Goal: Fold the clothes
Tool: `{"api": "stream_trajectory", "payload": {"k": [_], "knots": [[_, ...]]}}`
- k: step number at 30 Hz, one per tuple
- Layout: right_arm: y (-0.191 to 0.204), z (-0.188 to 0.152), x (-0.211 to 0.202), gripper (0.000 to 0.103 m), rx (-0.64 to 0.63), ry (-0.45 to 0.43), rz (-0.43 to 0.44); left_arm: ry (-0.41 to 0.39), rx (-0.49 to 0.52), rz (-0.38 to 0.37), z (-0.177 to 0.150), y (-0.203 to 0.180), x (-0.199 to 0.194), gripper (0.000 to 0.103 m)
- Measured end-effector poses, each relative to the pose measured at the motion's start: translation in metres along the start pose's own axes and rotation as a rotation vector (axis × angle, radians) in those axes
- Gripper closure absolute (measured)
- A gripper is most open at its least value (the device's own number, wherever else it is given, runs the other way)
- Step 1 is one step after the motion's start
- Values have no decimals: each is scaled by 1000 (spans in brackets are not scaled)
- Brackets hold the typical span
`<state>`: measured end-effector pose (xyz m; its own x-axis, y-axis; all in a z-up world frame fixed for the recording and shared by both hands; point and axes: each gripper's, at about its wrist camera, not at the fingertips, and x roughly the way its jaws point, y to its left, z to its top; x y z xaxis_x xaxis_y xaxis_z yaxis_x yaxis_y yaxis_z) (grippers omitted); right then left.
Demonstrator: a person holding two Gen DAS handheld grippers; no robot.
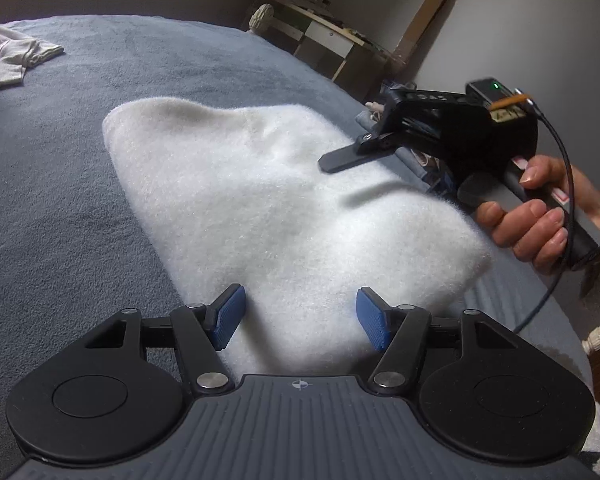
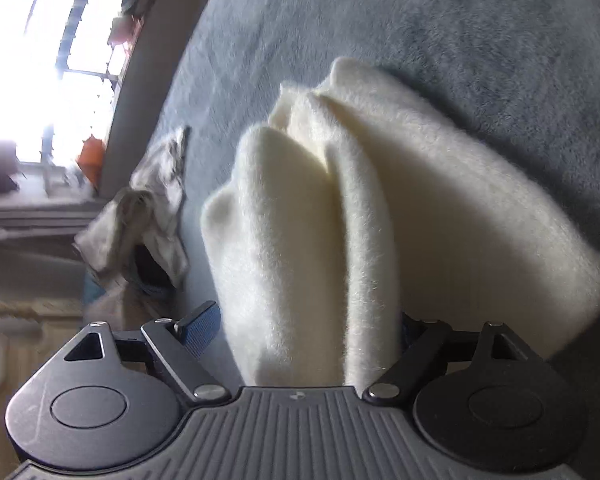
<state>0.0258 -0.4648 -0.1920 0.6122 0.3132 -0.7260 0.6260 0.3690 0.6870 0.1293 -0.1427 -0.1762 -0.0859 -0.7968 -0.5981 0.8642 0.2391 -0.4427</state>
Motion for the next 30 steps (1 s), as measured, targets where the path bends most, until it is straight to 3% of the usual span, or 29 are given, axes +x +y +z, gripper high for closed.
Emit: {"api": "stream_trajectory", "payload": {"k": [3,5,8,12,19,24,26,30], "knots": [[29,-17,9,28,-180,36,-186,-11,51,20,-5,-8,1,38],[44,-33,11,51,-300,31,-273,-16,79,30,-6,-11,0,38],[63,-38,7,69,-378,3,-298,-24,59,-14,-5,-9,-12,37],[72,-36,-9,72,-383,-53,-238,-36,111,-12,-8,-12,-33,35],[102,-31,-16,72,-410,-101,-129,56,199,73,-22,-28,-19,34],[124,-32,-10,72,-468,-107,-109,89,180,159,-23,-34,-2,34],[125,-32,-12,72,-487,-113,-103,57,164,172,-21,-33,-5,34],[119,-31,-22,72,-545,-133,-102,77,152,185,-21,-32,2,33]]}}
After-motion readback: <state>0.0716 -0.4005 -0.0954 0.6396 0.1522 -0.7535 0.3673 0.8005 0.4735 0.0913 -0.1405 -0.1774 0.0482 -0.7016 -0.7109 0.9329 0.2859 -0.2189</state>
